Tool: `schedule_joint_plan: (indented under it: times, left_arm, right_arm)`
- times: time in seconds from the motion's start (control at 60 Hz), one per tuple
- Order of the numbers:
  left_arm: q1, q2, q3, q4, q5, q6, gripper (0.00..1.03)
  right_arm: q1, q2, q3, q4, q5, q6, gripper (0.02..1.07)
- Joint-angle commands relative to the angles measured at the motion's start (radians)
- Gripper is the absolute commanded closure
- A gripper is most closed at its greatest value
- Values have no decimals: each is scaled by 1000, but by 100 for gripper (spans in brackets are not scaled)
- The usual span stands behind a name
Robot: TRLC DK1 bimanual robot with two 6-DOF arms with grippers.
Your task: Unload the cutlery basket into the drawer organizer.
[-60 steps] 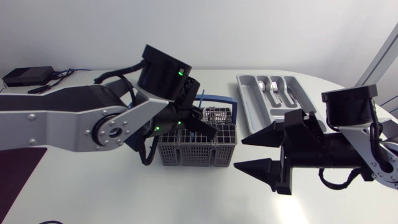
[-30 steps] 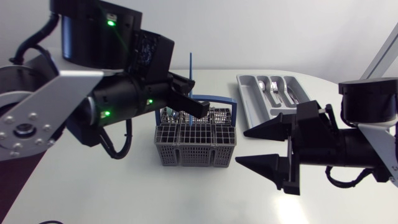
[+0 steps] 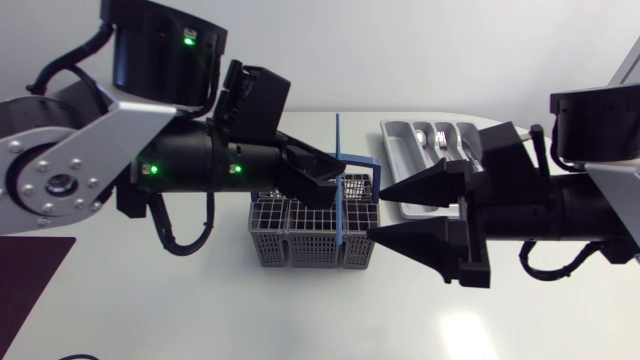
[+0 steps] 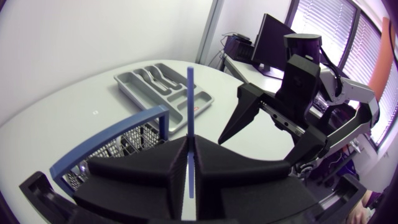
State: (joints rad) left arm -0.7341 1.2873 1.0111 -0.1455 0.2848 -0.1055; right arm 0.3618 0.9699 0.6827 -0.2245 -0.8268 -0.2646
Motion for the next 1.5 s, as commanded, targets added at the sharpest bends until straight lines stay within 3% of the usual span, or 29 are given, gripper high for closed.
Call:
schedule_joint_plan:
  times: [0.0, 0.167, 0.317, 0.417, 0.55, 0.65, 0.733, 1.033, 1.183, 1.233, 1.35, 1.4, 1.483]
  left_arm:
    - [27, 40, 49, -12, 68, -37, 93]
    - [50, 61, 72, -25, 146, -66, 93]
    - [55, 72, 83, -23, 189, -86, 93]
    - [55, 76, 89, -23, 195, -94, 93]
    - [53, 81, 89, -25, 206, -100, 93]
    - [55, 83, 90, -25, 208, -100, 93]
    - [55, 83, 90, -25, 211, -102, 93]
    - [55, 95, 100, -23, 211, -100, 93]
    - [61, 96, 100, -17, 211, -100, 92]
    - [68, 96, 103, -17, 209, -102, 84]
    - [91, 90, 115, -17, 211, -118, 33]
    - [102, 83, 118, -17, 211, -122, 17]
    - [124, 60, 123, -12, 211, -125, 6]
  right_arm:
    - [12, 39, 26, -7, -12, 30, 20]
    - [17, 89, 29, 10, -5, 51, 23]
    - [22, 124, 40, 37, 3, 85, 36]
    - [22, 139, 54, 53, 17, 110, 45]
    - [28, 158, 71, 66, 32, 128, 46]
    - [37, 174, 83, 68, 40, 133, 56]
    - [49, 182, 86, 68, 48, 133, 57]
    - [69, 188, 81, 76, 77, 131, 96]
    - [89, 188, 72, 73, 94, 131, 101]
    - [97, 188, 71, 68, 98, 131, 101]
    - [114, 185, 67, 47, 100, 128, 101]
    - [117, 182, 64, 31, 100, 122, 101]
    - [120, 171, 51, 20, 107, 120, 101]
